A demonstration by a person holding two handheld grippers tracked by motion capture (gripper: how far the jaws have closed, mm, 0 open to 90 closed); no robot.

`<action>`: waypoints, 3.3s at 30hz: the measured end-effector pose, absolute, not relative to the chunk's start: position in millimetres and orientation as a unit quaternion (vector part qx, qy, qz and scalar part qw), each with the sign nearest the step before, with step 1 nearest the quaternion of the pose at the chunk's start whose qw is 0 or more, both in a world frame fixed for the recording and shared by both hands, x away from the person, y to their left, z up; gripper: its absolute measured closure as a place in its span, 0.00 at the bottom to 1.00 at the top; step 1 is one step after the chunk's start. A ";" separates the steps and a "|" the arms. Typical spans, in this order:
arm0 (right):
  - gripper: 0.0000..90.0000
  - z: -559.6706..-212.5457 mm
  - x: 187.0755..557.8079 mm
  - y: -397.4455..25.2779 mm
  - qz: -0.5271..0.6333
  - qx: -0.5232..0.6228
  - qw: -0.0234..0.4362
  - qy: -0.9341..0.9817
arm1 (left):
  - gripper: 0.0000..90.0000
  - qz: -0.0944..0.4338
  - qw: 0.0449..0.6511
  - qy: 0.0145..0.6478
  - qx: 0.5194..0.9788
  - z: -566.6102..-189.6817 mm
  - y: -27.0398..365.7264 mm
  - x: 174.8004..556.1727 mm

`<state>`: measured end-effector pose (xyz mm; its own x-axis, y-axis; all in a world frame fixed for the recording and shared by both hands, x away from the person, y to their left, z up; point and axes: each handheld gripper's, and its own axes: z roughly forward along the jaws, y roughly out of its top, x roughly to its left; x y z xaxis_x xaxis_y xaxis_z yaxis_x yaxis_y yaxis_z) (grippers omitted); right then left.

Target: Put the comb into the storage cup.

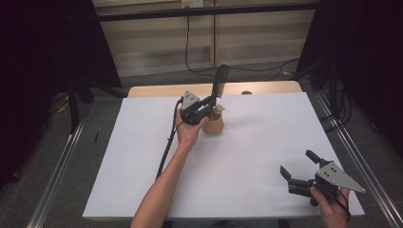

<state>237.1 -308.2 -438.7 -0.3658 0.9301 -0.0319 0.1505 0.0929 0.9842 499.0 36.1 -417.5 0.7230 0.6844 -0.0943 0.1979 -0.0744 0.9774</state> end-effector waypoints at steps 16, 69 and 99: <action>0.00 -438.8 237.0 -307.7 0.524 0.423 0.372 0.640 | 0.81 0.191 0.585 0.313 0.724 -426.6 40.9 496.5; 0.00 -439.2 237.7 -307.1 0.520 0.421 0.371 0.644 | 0.72 0.196 0.563 0.305 0.743 -431.1 42.2 492.9; 0.00 -439.0 236.7 -307.2 0.522 0.421 0.370 0.643 | 0.08 0.185 0.539 0.333 0.751 -414.7 53.5 484.5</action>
<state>236.7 -307.2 -439.0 -0.3710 0.9279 -0.0368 0.1546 0.1008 0.9828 484.5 53.5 -414.7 0.7103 0.6993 -0.0810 0.3000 -0.1966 0.9334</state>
